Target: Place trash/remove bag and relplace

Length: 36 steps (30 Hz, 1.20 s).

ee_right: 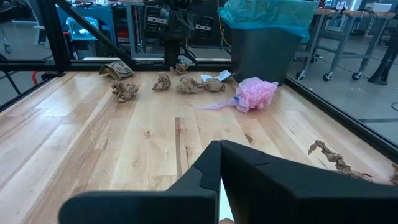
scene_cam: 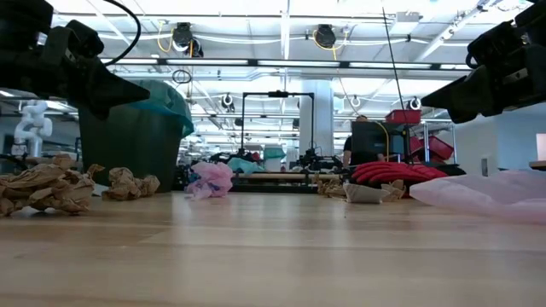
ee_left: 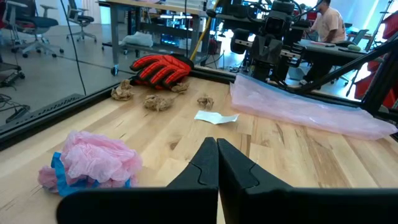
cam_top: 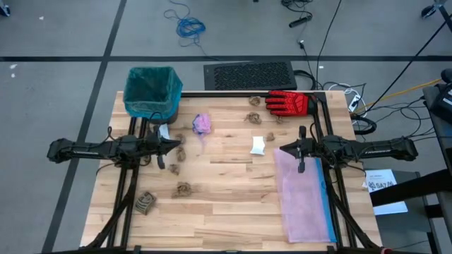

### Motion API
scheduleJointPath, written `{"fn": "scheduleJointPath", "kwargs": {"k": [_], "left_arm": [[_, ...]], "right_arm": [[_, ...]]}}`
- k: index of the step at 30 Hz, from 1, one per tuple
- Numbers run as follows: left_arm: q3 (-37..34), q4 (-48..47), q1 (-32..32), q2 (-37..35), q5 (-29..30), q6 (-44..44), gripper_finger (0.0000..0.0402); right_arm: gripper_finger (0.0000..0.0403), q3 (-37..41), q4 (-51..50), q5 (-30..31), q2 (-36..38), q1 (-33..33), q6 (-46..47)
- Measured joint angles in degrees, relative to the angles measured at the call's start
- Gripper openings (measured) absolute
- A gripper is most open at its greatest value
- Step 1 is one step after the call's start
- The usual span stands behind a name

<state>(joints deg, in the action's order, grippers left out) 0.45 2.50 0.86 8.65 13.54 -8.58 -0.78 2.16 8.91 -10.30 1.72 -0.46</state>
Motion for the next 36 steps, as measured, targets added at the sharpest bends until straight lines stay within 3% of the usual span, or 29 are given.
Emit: {"fn": "scheduleJointPath", "kwargs": {"k": [12, 19, 22, 26, 32, 36], "left_arm": [[0.0, 0.3, 0.0, 0.0, 0.0, 0.0, 0.0], [0.0, 5.8, 0.0, 0.0, 0.0, -0.1, 0.0], [0.3, 10.6, 0.0, 0.0, -2.9, -0.1, 0.0], [3.7, 7.8, 0.8, 0.6, -4.6, -2.5, 0.0], [8.9, -2.0, 1.2, 11.0, -3.0, -1.1, 0.0], [11.6, -2.3, 1.2, 19.9, -6.9, 2.3, 0.0]], "right_arm": [[0.0, 0.0, 0.0, 0.0, 0.0, 0.0, 0.0], [0.0, 0.0, 0.0, 0.0, 0.0, 0.0, 0.0], [0.0, 0.0, 0.0, 0.0, 0.0, 0.0, 0.0], [0.0, 0.0, 0.0, 0.0, 0.0, 0.0, 0.0], [0.0, 0.0, 0.0, 0.0, 0.0, 0.0, 0.0], [0.0, 0.0, 0.0, 0.0, 0.0, 0.0, 0.0]]}}
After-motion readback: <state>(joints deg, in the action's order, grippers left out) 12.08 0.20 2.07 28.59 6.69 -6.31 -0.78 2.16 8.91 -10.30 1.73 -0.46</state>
